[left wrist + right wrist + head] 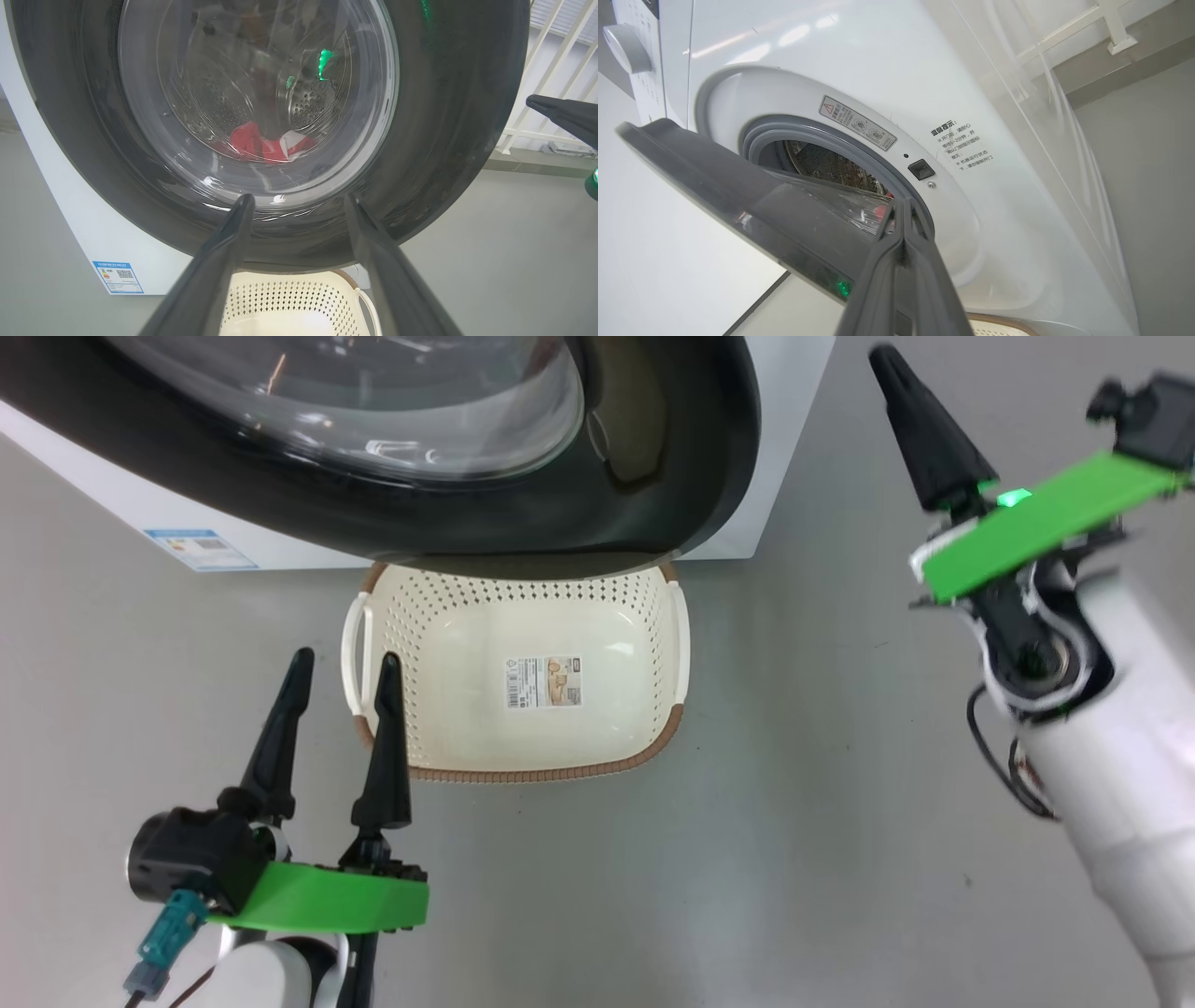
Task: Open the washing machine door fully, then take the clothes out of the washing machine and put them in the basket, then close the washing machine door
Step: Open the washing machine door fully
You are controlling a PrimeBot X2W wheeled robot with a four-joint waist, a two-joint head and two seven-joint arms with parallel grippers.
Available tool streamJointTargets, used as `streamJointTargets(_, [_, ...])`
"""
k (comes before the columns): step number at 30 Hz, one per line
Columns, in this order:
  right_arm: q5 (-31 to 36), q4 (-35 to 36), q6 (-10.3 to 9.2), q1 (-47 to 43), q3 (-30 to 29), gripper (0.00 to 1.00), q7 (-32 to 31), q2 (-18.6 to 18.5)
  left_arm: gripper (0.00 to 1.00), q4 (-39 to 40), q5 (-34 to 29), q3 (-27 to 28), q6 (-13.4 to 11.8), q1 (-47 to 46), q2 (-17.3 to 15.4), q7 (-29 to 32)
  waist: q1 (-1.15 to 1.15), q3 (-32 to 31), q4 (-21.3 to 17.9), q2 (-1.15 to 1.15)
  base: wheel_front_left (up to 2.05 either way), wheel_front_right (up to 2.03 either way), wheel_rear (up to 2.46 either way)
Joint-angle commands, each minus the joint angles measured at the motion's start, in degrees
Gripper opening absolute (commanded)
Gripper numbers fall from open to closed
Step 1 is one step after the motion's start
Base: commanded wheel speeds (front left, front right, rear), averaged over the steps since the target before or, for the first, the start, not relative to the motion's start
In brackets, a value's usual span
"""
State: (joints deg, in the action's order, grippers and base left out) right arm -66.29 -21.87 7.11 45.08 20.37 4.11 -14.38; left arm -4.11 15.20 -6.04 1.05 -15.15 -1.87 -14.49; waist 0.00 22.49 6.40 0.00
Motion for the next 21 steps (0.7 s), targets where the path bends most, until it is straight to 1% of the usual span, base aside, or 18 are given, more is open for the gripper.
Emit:
streamJointTargets(1, [-2.8,0.6,0.37,1.8,1.0,0.00,-1.8,0.2,1.00,1.6,-0.2,1.6,-0.1,-0.5,-1.0,-0.5,0.00,0.4,0.2,0.00,0.00,0.00,0.00])
streamJointTargets(6, [-12.4,-3.7,0.37,8.4,1.4,0.00,-9.6,0.7,1.00,1.8,-0.2,1.4,-0.2,-1.1,-1.0,-0.5,0.00,1.5,0.6,0.00,0.00,0.00,0.00])
streamJointTargets(10, [-21.1,-6.9,0.37,12.2,0.9,0.00,-18.9,2.2,1.00,1.9,0.0,1.1,-0.3,-1.5,-1.0,-0.5,0.00,2.1,0.9,0.00,0.00,0.00,0.00])
streamJointTargets(12, [-24.2,-8.5,0.37,13.7,0.9,0.00,-23.5,2.8,1.00,1.8,0.0,1.2,-0.3,-1.6,-1.0,-0.5,0.00,2.3,0.9,0.00,0.00,0.00,0.00])
streamJointTargets(17, [-28.9,-11.9,0.37,16.7,0.0,0.00,-30.6,4.2,1.00,1.9,0.2,1.1,-0.4,-2.0,-1.0,-0.5,0.00,2.9,1.2,0.00,0.00,0.00,0.00])
streamJointTargets(21, [-29.6,-13.8,0.37,18.5,0.5,0.00,-35.4,4.6,1.00,1.9,-0.1,0.9,-0.5,-2.3,-1.0,-0.5,0.00,3.3,1.5,0.00,0.00,0.00,0.00])
